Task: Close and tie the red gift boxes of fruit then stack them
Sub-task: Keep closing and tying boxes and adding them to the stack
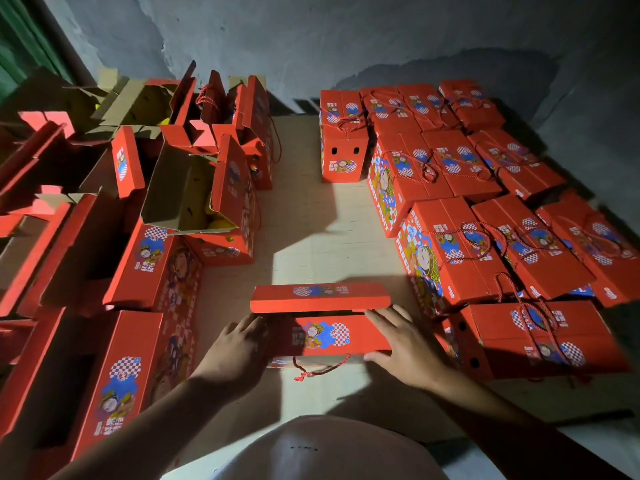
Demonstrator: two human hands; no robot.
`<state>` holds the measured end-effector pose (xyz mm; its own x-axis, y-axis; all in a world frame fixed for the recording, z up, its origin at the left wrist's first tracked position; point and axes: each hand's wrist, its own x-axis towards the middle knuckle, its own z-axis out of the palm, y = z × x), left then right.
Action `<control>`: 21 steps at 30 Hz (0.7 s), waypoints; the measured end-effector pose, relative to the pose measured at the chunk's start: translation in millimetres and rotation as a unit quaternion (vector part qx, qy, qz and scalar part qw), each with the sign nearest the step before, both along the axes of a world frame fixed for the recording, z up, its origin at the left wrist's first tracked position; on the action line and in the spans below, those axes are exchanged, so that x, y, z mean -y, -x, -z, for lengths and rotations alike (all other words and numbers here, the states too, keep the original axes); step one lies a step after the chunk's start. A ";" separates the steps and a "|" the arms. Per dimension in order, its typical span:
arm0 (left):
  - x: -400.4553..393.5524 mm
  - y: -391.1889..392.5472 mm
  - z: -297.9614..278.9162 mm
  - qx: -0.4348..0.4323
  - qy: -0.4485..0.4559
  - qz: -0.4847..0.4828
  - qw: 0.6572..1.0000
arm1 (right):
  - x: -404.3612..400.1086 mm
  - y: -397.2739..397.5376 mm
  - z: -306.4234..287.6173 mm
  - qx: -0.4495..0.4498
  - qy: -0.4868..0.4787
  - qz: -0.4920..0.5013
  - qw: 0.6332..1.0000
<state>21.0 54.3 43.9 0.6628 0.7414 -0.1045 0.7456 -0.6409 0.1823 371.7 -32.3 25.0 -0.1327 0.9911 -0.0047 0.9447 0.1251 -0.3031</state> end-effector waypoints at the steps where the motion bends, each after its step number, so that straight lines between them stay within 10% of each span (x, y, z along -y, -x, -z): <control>1: 6.2 2.3 3.5 0.001 0.004 -0.009 1.000 | 4.8 1.3 4.7 0.009 -0.001 0.002 1.000; 13: 12.5 5.6 2.6 0.131 0.019 -0.112 0.985 | 12.3 9.2 21.6 -0.165 -0.002 0.150 0.975; 21: -9.5 -4.0 -1.7 0.294 0.097 -0.317 0.896 | -20.5 11.4 -4.0 -0.226 -0.033 0.244 0.943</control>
